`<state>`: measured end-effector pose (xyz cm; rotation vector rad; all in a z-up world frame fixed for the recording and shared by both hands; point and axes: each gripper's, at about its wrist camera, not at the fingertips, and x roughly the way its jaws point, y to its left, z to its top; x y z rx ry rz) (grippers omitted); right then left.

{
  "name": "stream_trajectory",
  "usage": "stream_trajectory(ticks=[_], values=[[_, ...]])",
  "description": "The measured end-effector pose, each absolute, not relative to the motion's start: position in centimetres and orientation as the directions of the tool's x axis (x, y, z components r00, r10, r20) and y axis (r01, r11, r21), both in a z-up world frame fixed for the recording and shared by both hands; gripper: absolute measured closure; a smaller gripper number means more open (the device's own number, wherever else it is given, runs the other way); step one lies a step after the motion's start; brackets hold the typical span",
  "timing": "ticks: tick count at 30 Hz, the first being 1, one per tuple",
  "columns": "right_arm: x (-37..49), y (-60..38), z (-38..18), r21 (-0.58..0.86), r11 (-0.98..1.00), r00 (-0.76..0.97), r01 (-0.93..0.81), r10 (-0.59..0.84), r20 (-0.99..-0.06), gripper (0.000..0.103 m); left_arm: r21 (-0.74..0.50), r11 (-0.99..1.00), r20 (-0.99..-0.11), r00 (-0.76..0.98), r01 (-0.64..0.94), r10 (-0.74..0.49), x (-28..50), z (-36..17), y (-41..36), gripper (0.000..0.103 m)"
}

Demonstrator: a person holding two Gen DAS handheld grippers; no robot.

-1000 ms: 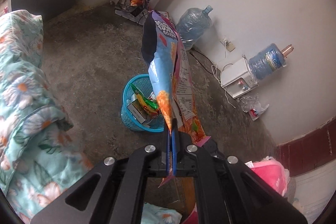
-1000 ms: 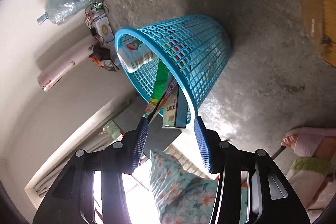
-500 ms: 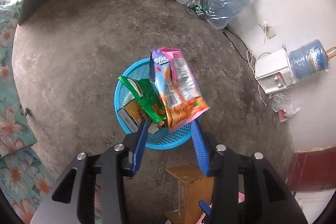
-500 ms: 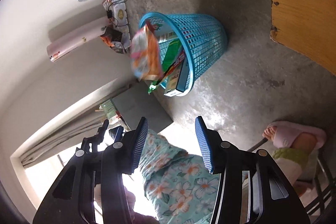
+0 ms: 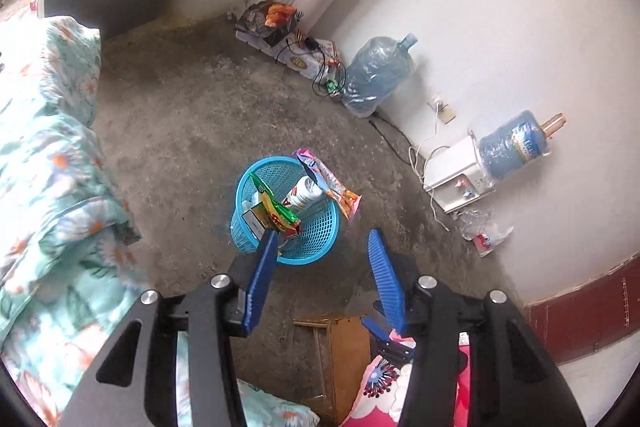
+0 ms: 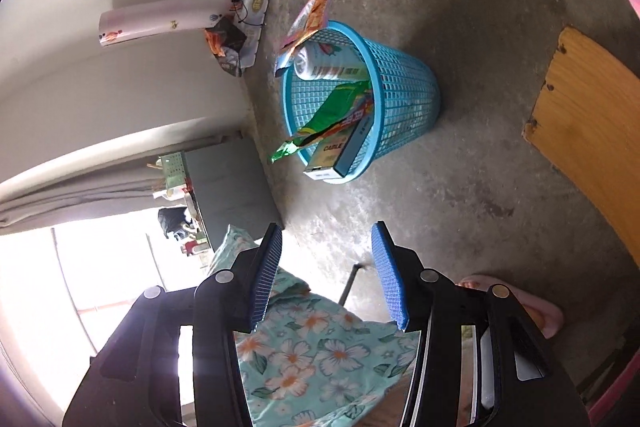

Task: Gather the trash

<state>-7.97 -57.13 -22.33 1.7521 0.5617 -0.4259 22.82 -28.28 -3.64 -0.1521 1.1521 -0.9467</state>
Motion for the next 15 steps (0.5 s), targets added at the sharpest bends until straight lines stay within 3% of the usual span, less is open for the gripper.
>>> stream_trajectory(ticks=[9, 15], values=[[-9.9, -58.7, -21.2, 0.776, -0.169, 0.792, 0.608, 0.06, -0.608, 0.057, -0.503, 0.644, -0.601, 0.303, 0.576, -0.74, 16.2, 1.0, -13.7, 0.049], [-10.2, -58.1, -19.0, 0.674, -0.02, 0.674, 0.738, 0.004, -0.738, 0.055, -0.489, 0.712, -0.605, 0.392, 0.504, -0.693, 13.6, -0.1, -6.9, 0.046]])
